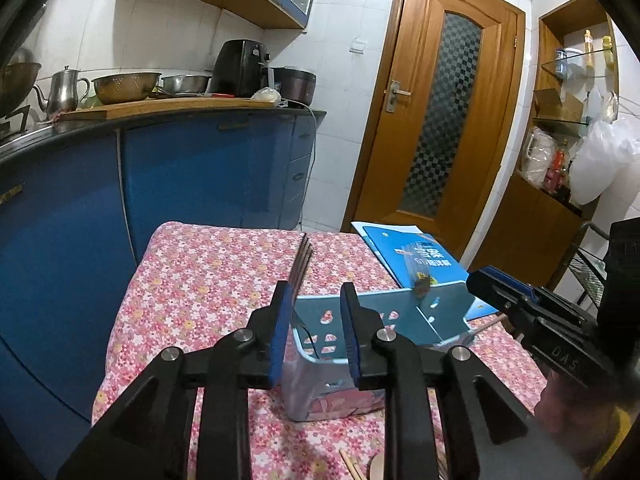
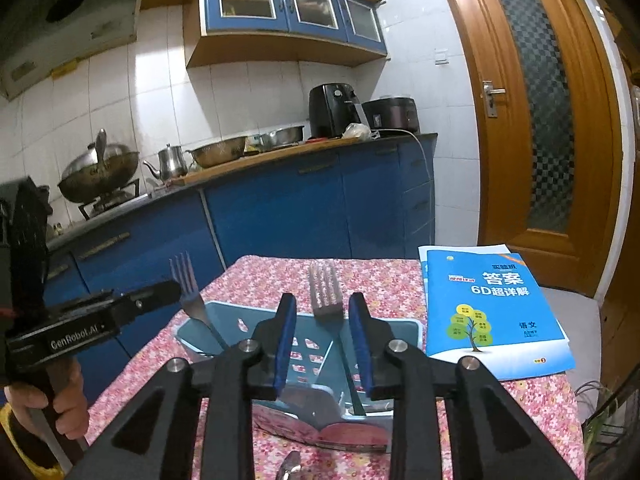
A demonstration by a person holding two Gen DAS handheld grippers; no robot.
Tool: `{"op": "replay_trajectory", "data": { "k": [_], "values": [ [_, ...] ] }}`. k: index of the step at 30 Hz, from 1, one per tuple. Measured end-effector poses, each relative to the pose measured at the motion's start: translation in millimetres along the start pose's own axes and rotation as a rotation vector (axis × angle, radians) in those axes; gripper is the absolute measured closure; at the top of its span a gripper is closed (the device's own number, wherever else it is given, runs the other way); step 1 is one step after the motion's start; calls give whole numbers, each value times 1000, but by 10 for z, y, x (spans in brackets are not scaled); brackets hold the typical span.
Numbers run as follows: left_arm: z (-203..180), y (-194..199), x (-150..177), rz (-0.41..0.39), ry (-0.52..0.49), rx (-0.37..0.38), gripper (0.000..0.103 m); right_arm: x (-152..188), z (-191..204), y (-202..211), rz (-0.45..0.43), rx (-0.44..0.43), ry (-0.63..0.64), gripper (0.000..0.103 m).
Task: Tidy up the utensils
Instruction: 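Lower the forks into the holder and open both grippers, then move both open grippers back over the remaining spoons and chopsticks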
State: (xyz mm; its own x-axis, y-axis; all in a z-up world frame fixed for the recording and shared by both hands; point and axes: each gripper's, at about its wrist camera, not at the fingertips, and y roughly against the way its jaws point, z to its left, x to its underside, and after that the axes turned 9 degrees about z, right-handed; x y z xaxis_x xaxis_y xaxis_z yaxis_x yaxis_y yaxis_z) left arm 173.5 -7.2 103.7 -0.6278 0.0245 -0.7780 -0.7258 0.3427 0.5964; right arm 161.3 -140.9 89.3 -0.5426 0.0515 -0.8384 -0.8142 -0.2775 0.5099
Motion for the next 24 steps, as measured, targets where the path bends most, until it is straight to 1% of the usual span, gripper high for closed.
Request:
{"op": "replay_trajectory", "data": {
  "k": [3, 10, 24],
  "values": [
    [-31, 77, 44, 2, -7, 11, 73, 13, 11, 66, -8, -8, -8, 73],
    [-114, 271, 180, 7, -22, 16, 70, 85, 78, 313, -15, -10, -12, 73],
    [-328, 559, 565, 68, -40, 29, 68, 397, 237, 721, 25, -23, -24, 73]
  ]
}}
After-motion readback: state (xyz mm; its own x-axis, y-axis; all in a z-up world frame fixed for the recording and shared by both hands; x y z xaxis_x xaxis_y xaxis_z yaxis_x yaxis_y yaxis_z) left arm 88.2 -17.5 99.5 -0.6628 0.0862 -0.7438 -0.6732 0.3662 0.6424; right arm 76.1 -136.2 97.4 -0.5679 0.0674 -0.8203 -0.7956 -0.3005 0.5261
